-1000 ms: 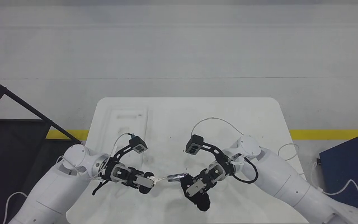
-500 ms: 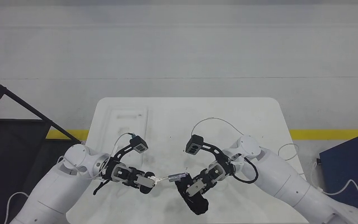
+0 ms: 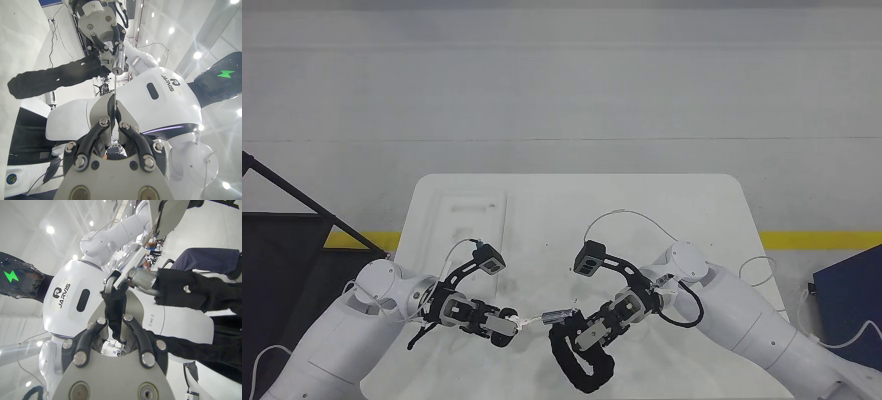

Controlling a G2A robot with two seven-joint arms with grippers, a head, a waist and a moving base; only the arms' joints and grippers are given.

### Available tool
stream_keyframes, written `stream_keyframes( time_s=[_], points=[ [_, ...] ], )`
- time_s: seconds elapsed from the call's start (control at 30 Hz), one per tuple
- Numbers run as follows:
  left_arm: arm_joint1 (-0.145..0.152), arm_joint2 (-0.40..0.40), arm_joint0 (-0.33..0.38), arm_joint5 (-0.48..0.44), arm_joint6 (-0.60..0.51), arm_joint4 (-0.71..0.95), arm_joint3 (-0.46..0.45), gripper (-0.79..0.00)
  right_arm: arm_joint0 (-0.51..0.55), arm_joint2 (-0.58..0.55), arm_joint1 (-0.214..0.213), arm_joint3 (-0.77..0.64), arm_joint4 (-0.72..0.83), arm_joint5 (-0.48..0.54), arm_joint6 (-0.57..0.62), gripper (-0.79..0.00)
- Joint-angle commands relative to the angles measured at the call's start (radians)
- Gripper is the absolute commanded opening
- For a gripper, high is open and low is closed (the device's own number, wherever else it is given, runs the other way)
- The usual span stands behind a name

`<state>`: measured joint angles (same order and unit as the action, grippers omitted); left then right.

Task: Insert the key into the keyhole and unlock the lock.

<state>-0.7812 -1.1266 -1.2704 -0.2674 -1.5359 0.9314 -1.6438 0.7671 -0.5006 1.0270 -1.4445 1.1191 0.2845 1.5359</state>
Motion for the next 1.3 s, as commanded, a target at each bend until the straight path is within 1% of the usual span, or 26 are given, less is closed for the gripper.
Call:
stream_keyframes(
  time_s=[0.0,0.53,1.0,1.27],
  points=[
    [0.0,0.0,-0.001,0.001,0.0,0.0,0.0,-0.785,0.0,0.0,0.0,0.0,0.0,0.0,0.0,-0.785],
    [-0.003,0.016,0.013,0.006,0.0,-0.005,-0.01,-0.785,0.0,0.0,0.0,0.0,0.0,0.0,0.0,-0.785],
    [0.002,0.001,0.014,0.009,0.0,-0.008,-0.024,-0.785,0.0,0.0,0.0,0.0,0.0,0.0,0.0,-0.785],
    [0.0,0.008,0.023,0.011,0.0,-0.003,-0.009,-0.785,0.0,0.0,0.0,0.0,0.0,0.0,0.0,-0.785]
  ],
)
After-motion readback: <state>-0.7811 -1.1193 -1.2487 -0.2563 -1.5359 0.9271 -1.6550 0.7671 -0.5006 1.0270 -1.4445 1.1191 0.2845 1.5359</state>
